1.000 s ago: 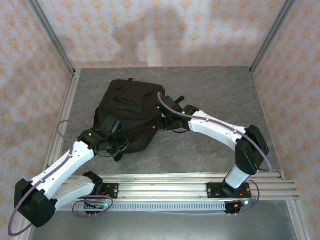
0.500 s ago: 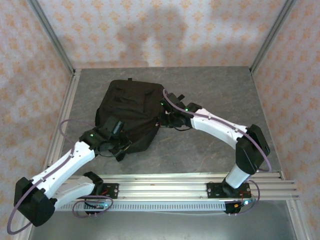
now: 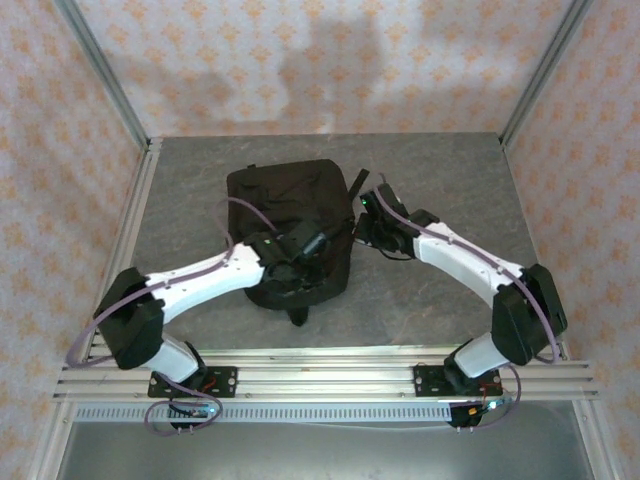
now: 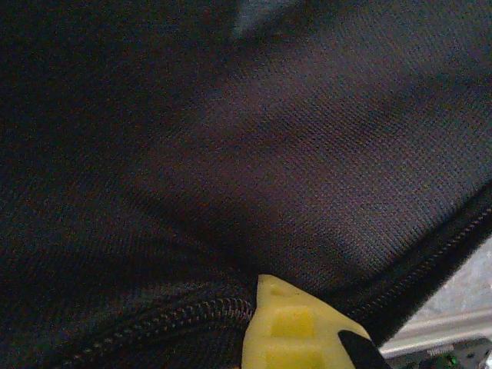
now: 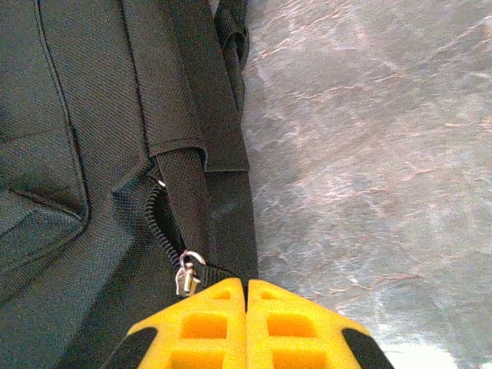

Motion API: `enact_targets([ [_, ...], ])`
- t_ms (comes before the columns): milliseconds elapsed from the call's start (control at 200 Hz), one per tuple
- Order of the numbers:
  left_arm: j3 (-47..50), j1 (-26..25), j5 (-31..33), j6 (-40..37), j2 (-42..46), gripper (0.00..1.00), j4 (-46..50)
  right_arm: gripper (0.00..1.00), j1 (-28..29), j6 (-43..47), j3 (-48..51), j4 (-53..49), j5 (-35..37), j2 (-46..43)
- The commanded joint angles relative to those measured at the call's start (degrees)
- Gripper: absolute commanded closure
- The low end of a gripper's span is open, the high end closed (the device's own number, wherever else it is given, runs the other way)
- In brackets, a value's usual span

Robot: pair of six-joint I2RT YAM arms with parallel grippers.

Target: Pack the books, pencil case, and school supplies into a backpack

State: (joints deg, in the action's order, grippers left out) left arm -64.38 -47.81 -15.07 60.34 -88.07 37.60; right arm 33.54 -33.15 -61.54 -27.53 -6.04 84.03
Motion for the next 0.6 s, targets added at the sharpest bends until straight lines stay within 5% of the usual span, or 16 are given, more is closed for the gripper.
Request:
enact_targets([
  [0,-5.4,-2.5,-3.4,-5.6,-1.9,1.00,0.8,1.00,-0.7,-1.0,3.4,-1.4,4.9,-3.9],
  [130,-5.7,-2.9,-5.6,-6.5,-2.7,0.96,1.1,1.00,-1.0,-1.3,6.8,-1.3,5.8,-7.7],
  [260,-6.8,-2.9,-7.9,-10.6,-2.4,0.71,5.2,1.00,-1.1,-1.7,9.0,-1.4,5.5,-9.8],
  [595,-7.8,-0.8,-1.0,-20.4,12.7,0.00,12.1,1.00,-1.1,-3.2,12.5,-2.1,3.7,-13.2],
])
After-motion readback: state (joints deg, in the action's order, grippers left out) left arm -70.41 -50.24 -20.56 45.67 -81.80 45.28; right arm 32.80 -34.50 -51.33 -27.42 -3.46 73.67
